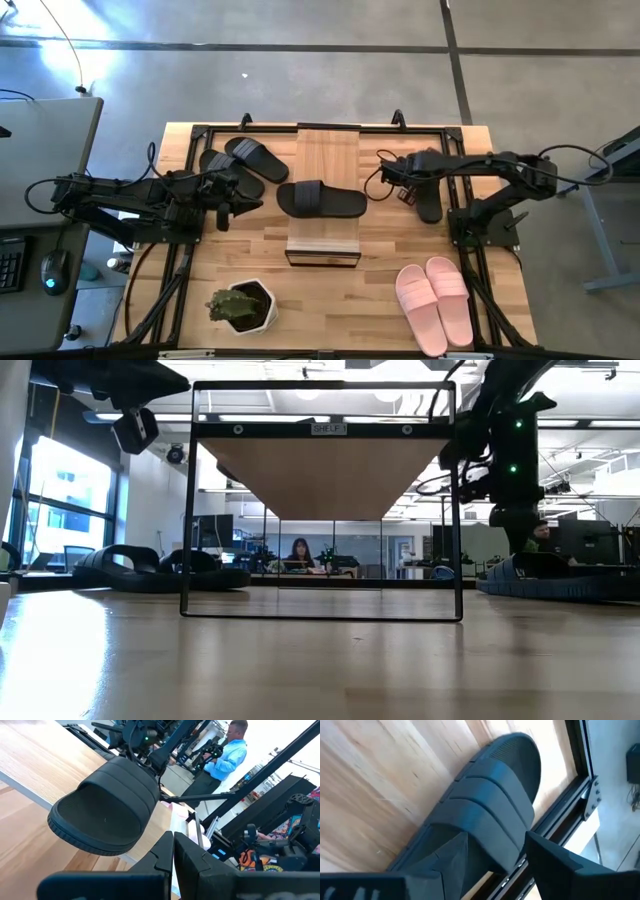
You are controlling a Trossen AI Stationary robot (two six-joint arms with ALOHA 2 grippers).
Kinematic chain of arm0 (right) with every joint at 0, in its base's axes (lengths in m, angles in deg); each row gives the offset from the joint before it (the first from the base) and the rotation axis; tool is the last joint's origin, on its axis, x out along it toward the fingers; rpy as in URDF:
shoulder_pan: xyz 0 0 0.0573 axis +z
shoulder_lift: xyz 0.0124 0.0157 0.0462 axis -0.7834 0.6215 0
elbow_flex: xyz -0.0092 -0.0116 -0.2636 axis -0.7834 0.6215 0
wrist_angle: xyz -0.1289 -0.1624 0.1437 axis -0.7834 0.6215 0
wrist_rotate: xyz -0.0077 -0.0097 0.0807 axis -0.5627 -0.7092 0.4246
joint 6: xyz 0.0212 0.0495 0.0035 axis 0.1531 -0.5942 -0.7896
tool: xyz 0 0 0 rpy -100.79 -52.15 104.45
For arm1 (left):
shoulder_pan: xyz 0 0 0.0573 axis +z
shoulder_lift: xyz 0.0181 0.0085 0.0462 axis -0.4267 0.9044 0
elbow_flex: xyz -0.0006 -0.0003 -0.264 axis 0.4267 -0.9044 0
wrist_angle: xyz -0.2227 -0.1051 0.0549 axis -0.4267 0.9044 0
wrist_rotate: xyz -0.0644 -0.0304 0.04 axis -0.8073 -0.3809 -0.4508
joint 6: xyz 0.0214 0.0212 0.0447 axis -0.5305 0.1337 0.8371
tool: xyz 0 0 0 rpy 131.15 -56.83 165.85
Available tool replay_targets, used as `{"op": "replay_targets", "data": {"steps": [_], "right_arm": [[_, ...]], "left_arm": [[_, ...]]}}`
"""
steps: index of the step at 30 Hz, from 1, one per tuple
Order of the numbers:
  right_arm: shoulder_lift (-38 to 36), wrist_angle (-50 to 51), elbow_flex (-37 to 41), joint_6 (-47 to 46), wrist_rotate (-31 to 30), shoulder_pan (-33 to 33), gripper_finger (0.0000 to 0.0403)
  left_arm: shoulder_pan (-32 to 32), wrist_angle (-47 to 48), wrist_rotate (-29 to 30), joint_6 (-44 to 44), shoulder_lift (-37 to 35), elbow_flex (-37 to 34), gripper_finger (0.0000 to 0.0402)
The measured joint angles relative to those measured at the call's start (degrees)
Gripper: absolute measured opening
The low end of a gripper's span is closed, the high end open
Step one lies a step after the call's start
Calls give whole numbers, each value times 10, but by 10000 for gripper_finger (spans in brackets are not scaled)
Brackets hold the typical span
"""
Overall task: Pick and place slides into the shelf
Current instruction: Put the black slipper on the shelf
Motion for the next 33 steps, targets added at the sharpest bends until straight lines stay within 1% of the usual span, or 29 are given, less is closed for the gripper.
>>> {"op": "replay_targets", "data": {"steps": [5,7,11,14,17,19,25,28,30,33], "right_arm": [[10,-2,0,0,21,-19,188],[19,-1,0,2,18,-19,188],[39,-2,0,5,-10,-22,188],[57,8,1,3,-1,-26,188],[66,31,1,-20,8,-20,188],[66,30,1,-30,-4,-14,188],[65,19,1,-3,-72,-19,188],[65,5,1,5,-76,-35,187],[65,-3,1,5,-64,-46,187],[65,-11,1,14,-62,-59,187]], "left_arm": [[0,8,0,0,0,0,3],[0,8,0,0,0,0,3],[0,7,0,0,0,0,3],[0,7,-1,-1,0,0,3],[0,7,-9,-2,0,0,3],[0,7,-9,-2,0,0,3],[0,7,-9,-2,0,0,3],[0,7,-9,-2,0,0,3],[0,7,-9,-2,0,0,3],[0,7,-9,-2,0,0,3]]}}
